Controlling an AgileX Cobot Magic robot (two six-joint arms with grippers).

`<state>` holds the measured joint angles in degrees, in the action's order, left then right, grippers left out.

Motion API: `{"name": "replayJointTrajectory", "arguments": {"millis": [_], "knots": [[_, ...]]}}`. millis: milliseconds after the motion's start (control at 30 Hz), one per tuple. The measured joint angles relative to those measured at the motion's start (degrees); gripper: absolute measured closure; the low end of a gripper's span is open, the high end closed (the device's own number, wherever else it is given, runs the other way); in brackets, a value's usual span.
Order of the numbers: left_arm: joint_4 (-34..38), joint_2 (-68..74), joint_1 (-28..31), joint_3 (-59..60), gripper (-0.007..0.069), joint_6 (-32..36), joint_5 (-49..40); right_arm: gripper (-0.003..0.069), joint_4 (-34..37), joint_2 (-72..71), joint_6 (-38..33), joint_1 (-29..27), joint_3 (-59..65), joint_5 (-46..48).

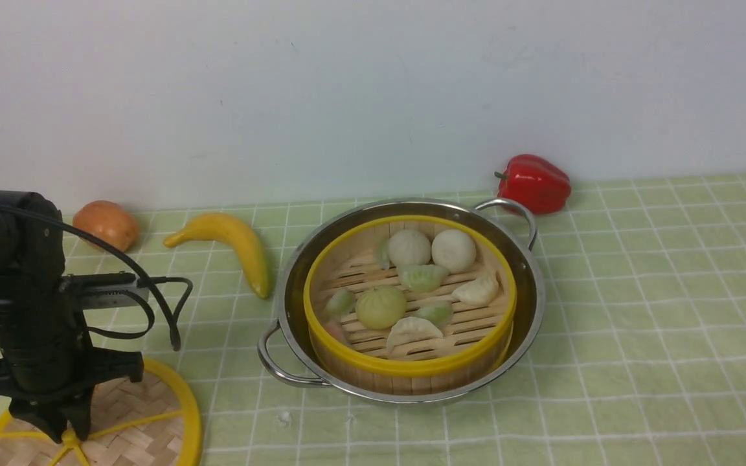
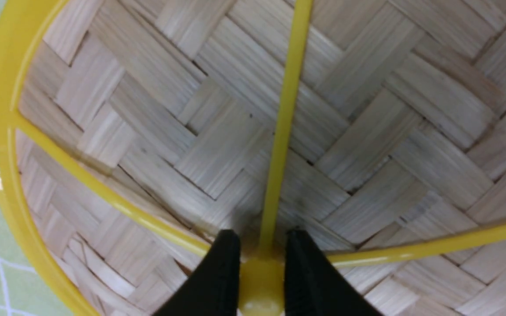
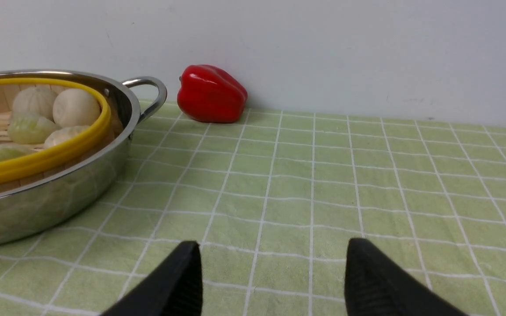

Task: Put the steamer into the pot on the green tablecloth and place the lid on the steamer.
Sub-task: 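Grasp the bamboo steamer lid lying on the table by its centre knob, then place the yellow bamboo steamer lid onto the steamer in the pot with the left gripper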

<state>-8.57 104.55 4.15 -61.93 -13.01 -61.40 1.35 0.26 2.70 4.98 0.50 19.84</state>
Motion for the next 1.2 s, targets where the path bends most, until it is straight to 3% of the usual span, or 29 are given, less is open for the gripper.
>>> {"name": "replayJointTrajectory", "arguments": {"millis": [400,867,1200], "knots": [[0.7,-2.4,0.0,-8.6,0.0501,2.8,-6.8,0.0221,0.0,0.0,0.0,0.0,0.0,0.0],[10.1,-2.7,-0.6,-22.0,0.0501,12.1,-8.6,0.0221,0.0,0.0,0.0,0.0,0.0,0.0],[15.5,-2.2,-8.6,-37.5,0.0501,16.7,-8.8,0.0221,0.0,0.0,0.0,0.0,0.0,0.0]]}}
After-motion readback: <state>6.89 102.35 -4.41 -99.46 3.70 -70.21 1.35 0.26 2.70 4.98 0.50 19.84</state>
